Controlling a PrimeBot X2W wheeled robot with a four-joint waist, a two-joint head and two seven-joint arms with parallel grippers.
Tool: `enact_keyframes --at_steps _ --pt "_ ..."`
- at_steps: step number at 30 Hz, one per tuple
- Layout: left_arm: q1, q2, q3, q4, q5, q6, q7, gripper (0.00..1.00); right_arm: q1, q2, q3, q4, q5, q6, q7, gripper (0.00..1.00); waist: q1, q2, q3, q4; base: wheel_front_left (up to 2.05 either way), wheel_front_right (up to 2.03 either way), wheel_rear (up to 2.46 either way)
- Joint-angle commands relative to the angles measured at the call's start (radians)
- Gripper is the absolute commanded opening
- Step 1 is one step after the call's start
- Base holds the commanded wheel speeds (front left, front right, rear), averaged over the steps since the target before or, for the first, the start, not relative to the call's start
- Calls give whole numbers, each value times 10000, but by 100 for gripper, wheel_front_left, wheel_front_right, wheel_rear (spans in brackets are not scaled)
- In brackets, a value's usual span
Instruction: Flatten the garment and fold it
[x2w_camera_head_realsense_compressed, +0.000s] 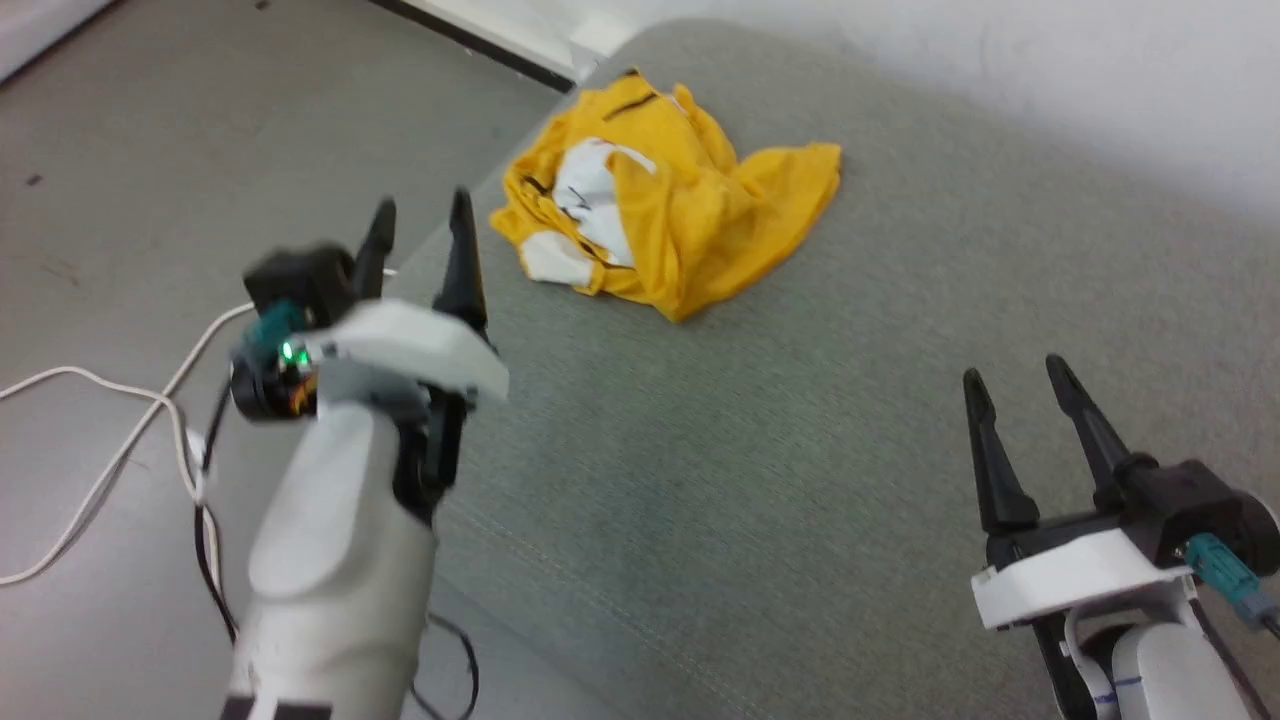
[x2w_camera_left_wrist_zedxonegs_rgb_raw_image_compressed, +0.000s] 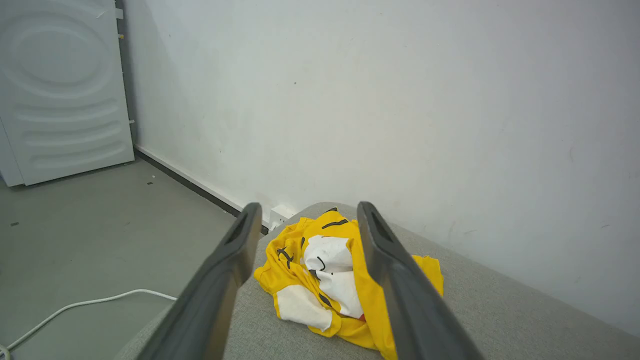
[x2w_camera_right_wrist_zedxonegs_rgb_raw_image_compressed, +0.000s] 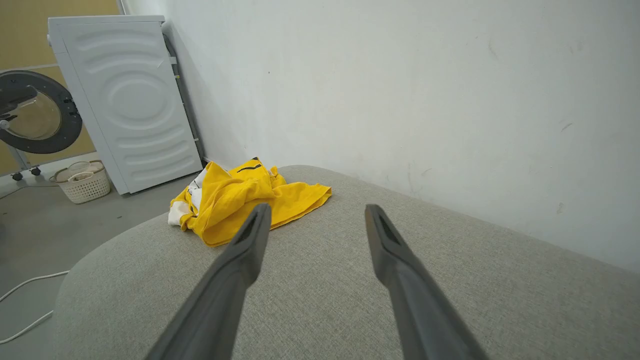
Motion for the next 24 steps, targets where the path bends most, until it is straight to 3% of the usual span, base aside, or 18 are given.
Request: enact_keyframes --at_steps 1,7,15,24 --pt "-373 -11 53 257 -100 -68 100 100 -192 15 14 -82 -85 -21 40 100 -1 0 1377 -1220 0 0 0" --pt "-2450 188 456 1986 -780 -278 1113 100 -772 15 312 -322 -228 -21 147 100 -1 0 2579 -2479 0 0 0" --pt "-4083 1015 804 3796 -1481 -383 3749 100 -1452 15 595 -73 12 -21 -92 100 -1 0 3638 -3916 0 0 0" --pt "-3902 2329 944 4908 -1704 147 6764 100 -1708 15 735 445 381 -21 -402 100 -1 0 3790 -4734 0 0 0"
